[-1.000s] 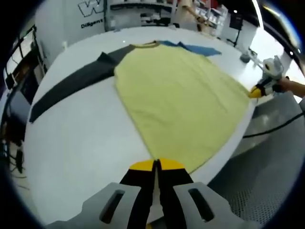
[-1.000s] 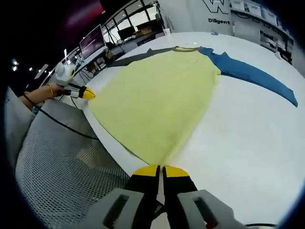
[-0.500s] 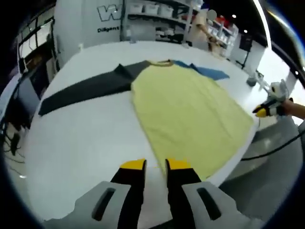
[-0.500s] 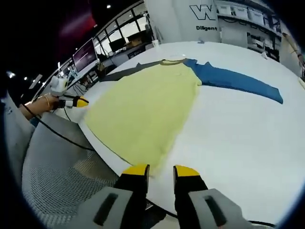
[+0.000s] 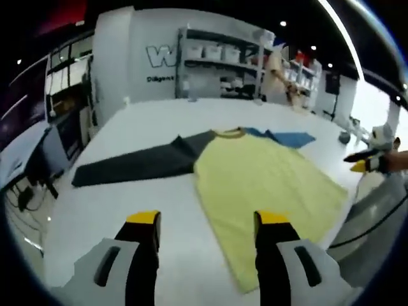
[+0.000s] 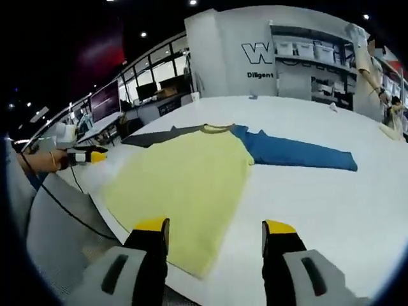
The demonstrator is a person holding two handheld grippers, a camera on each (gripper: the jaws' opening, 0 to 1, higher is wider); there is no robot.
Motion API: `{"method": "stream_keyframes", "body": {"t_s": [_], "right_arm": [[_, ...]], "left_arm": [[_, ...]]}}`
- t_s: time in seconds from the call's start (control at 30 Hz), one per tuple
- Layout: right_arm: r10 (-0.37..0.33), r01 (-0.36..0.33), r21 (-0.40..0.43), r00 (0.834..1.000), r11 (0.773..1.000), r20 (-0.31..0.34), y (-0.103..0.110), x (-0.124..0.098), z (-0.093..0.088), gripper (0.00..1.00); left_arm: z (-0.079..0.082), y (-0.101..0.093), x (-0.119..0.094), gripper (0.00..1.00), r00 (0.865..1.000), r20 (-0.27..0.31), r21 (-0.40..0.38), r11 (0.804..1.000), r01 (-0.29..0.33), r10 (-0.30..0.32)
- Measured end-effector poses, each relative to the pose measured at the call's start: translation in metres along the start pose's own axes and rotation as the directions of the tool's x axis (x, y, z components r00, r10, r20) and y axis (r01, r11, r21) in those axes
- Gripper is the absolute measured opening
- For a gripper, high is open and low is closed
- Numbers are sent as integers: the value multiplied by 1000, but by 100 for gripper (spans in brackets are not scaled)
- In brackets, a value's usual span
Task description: Fold the garment on the visible template until the final outline fits inside the template.
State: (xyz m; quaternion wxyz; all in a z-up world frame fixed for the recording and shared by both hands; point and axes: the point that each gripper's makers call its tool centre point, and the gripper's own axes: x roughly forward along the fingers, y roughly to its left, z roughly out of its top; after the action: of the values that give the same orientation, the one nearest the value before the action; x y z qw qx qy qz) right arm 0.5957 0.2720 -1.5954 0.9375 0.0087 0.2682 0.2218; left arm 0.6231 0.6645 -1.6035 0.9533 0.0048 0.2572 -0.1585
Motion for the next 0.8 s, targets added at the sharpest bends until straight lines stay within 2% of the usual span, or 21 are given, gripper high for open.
{"method": "stream_keyframes", "body": {"t_s": [0.1,0.17,0.27,0.33,0.43,0.53,0.63,0.77,0.8], "right_arm": [[-26,26,4,998,1000,62,0,2,9,64],[-35,35,7,997,999,76,1,2,11,66],[-37,35,15,991,999,129,-1,6,17,67],[-25,17,47,983,999,184,5,3,31,68],[-24,18,33,983,999,182,4,3,35,68],[-21,19,11,984,1000,174,0,6,36,68],[-9,7,11,985,1000,174,3,5,41,70],[8,-9,7,986,1000,164,-1,7,43,71],[9,-9,1,986,1000,168,2,5,48,71]], "left_arm": [[5,5,-1,79,999,27,1,1000,-26,26],[8,8,-2,81,998,38,0,999,-42,42],[15,12,-6,85,995,76,-23,998,-58,59],[17,14,-6,86,994,90,-41,998,-53,57],[17,16,-6,85,994,87,-50,997,-57,61],[19,25,-7,83,993,91,-65,996,-68,74],[18,25,-5,79,996,71,-98,994,-38,45],[35,47,1,79,993,91,-108,992,-68,78],[37,51,2,79,992,92,-102,992,-74,83]]}}
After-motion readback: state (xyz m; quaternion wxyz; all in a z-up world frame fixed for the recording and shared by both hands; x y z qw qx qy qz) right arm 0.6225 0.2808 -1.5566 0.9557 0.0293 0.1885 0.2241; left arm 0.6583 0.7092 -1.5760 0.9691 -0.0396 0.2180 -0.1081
